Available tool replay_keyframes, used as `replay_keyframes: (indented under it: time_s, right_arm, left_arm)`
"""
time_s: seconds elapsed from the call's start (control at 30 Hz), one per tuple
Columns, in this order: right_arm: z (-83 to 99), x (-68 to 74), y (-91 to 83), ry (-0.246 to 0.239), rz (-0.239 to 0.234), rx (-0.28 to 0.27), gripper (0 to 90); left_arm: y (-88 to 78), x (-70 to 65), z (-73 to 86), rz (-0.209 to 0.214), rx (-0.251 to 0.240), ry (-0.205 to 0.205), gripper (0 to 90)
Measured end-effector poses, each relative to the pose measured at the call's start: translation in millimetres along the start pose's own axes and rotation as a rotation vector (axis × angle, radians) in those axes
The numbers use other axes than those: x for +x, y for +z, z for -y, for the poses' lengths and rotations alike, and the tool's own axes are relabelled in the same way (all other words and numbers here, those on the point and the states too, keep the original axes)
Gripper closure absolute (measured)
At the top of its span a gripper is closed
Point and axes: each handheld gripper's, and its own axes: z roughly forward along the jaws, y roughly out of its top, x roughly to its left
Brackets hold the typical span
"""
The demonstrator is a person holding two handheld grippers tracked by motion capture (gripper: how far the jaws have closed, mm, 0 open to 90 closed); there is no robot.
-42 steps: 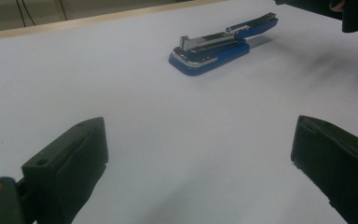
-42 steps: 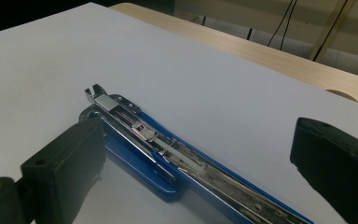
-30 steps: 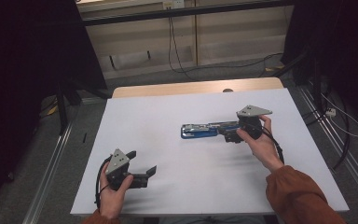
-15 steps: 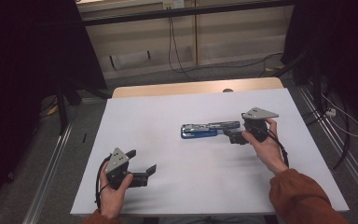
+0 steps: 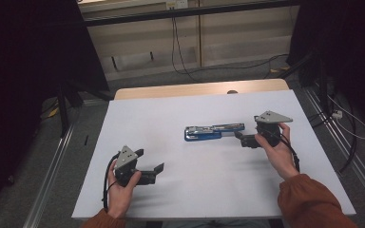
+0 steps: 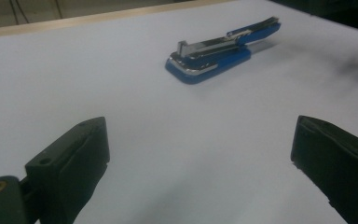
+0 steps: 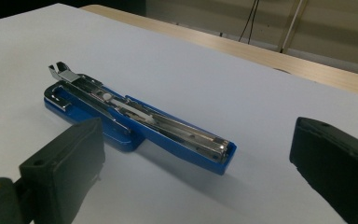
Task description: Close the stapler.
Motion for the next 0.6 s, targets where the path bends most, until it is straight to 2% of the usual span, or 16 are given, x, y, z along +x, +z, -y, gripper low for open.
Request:
replay_keyframes:
  time_s: [0.03, 0.13, 0.23, 0.3, 0.4, 0.53, 0.6]
  right_arm:
    - [0.9, 0.0, -1.0, 0.003, 0.002, -0.001, 3.3]
    - [4.1, -0.9, -4.2, 0.001, 0.011, -0.005, 3.3]
    - [7.5, -2.7, -6.4, 0.013, 0.006, -0.004, 3.2]
    - [9.3, -3.2, -7.7, 0.014, 0.01, 0.002, 3.0]
    - [9.7, -4.7, -9.7, 0.014, -0.006, 0.015, 3.6]
    - [9.0, -4.3, -10.6, 0.002, -0.006, 0.008, 3.4]
    - [9.6, -3.8, -10.0, 0.004, -0.002, 0.01, 3.2]
  left_arm:
    - [0.8, -1.3, -1.3, 0.01, 0.0, 0.002, 5.6]
    - [4.8, -6.7, -5.9, -0.011, -0.004, 0.043, 5.6]
    - [10.0, -8.7, -10.0, 0.002, 0.001, 0.054, 5.9]
    - [13.3, -10.0, -12.7, 0.009, -0.012, 0.052, 8.5]
    - [17.8, -10.2, -18.1, -0.011, -0.028, 0.045, 8.5]
    - [29.3, -6.5, -23.7, -0.032, -0.04, 0.095, 7.9]
    - [36.0, -2.9, -24.0, -0.019, -0.036, 0.07, 7.9]
